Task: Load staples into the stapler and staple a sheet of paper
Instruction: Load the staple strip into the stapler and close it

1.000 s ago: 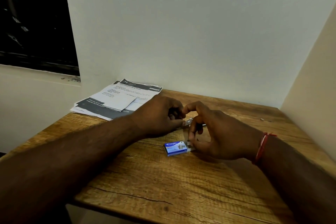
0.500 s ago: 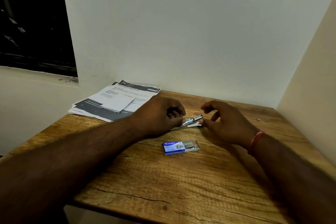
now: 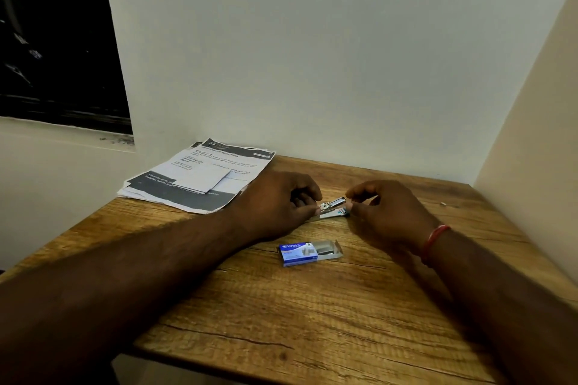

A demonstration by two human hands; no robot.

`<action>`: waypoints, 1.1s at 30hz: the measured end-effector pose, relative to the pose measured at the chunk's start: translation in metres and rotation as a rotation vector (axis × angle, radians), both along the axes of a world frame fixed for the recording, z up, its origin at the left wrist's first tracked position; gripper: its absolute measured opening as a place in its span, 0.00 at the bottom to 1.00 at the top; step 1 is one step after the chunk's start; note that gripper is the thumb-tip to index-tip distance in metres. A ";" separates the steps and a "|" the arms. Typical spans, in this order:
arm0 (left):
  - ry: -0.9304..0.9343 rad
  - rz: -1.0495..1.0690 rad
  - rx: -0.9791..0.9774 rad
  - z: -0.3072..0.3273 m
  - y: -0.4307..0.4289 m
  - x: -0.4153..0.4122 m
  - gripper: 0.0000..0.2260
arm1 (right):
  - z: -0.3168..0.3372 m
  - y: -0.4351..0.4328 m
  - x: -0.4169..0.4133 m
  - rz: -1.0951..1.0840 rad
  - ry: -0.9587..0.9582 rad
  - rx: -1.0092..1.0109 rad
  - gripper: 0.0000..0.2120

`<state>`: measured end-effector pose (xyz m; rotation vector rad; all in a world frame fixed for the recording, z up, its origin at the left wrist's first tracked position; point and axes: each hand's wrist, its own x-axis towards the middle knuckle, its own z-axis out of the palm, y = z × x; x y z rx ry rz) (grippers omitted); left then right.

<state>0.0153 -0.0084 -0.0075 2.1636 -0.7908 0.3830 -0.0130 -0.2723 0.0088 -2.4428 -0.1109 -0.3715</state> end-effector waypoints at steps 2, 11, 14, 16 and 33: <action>-0.023 0.000 0.024 0.000 0.000 0.001 0.06 | -0.001 0.000 -0.002 0.034 0.009 0.011 0.04; -0.071 -0.005 0.093 0.003 0.002 -0.001 0.06 | -0.001 0.004 0.000 0.083 0.026 0.137 0.13; -0.070 -0.005 0.101 0.003 0.002 -0.002 0.06 | -0.002 0.005 0.001 0.079 0.030 0.193 0.12; -0.062 0.001 0.099 0.003 0.003 -0.001 0.06 | -0.002 0.006 0.000 0.085 0.034 0.230 0.09; 0.163 -0.008 0.378 0.032 0.028 0.002 0.10 | -0.002 0.003 -0.001 0.096 -0.100 0.031 0.08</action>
